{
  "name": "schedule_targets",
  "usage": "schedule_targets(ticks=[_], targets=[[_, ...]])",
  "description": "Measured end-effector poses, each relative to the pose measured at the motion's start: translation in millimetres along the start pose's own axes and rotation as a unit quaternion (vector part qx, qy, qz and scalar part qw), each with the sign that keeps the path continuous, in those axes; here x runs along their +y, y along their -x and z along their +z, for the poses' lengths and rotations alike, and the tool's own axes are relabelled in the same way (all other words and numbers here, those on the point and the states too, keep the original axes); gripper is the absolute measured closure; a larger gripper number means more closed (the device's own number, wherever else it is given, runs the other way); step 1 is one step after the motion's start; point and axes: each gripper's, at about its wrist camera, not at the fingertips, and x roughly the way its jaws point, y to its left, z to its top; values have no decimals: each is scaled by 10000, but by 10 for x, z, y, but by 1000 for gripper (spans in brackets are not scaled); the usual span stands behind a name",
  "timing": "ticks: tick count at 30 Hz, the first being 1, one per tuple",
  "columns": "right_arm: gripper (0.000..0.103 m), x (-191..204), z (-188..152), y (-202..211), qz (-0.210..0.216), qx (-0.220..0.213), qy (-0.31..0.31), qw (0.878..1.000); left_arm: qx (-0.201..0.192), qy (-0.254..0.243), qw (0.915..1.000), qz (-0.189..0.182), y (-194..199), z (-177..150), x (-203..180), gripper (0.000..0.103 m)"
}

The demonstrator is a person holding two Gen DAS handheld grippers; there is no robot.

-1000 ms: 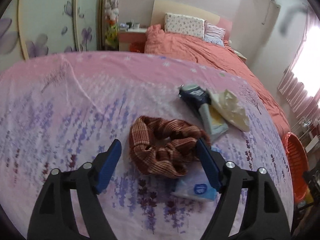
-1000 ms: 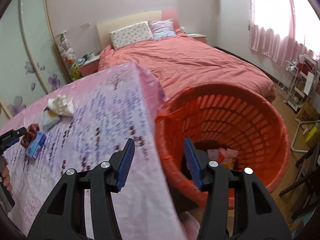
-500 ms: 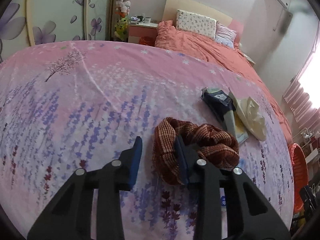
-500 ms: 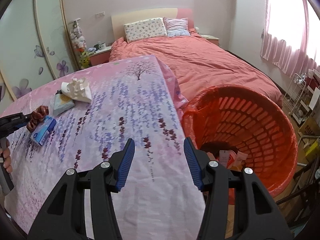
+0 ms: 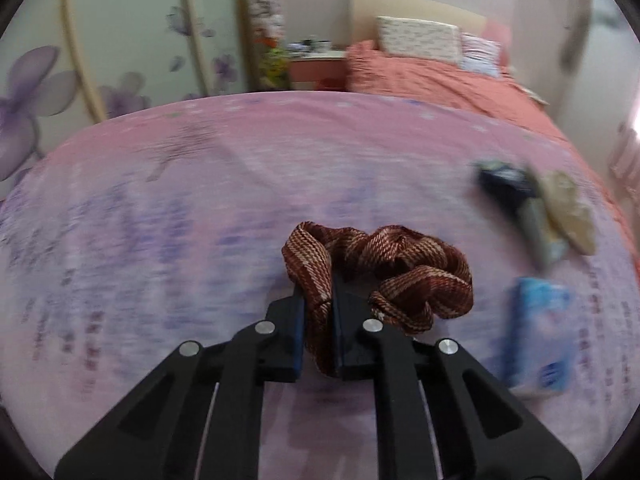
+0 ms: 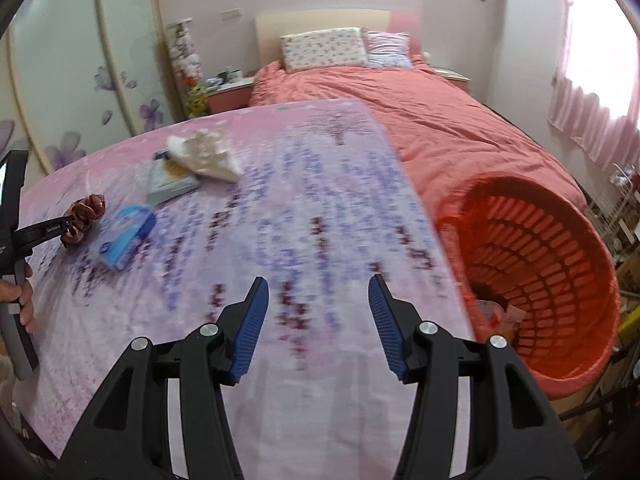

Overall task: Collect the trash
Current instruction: 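Grasp the brown plaid scrunchie with the left gripper, then grasp the blue tissue pack with the right gripper while the left holds the scrunchie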

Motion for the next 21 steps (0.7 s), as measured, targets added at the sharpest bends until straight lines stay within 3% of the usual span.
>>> schedule_targets(ticks=[4, 13, 18, 21], targets=[[49, 327, 23, -95, 357, 112, 100, 9992, 62, 209, 9998, -34, -17, -8, 230, 78], [33, 1170, 144, -311, 966, 253, 116, 9949, 131, 56, 9999, 13, -73, -8, 195, 78], [30, 1486, 222, -521, 1026, 415, -37, 9938, 134, 135, 9998, -76, -65, -12, 195, 77], [30, 1614, 238, -637, 786, 452, 6, 9959, 133, 132, 9998, -68, -67, -14, 187, 77]])
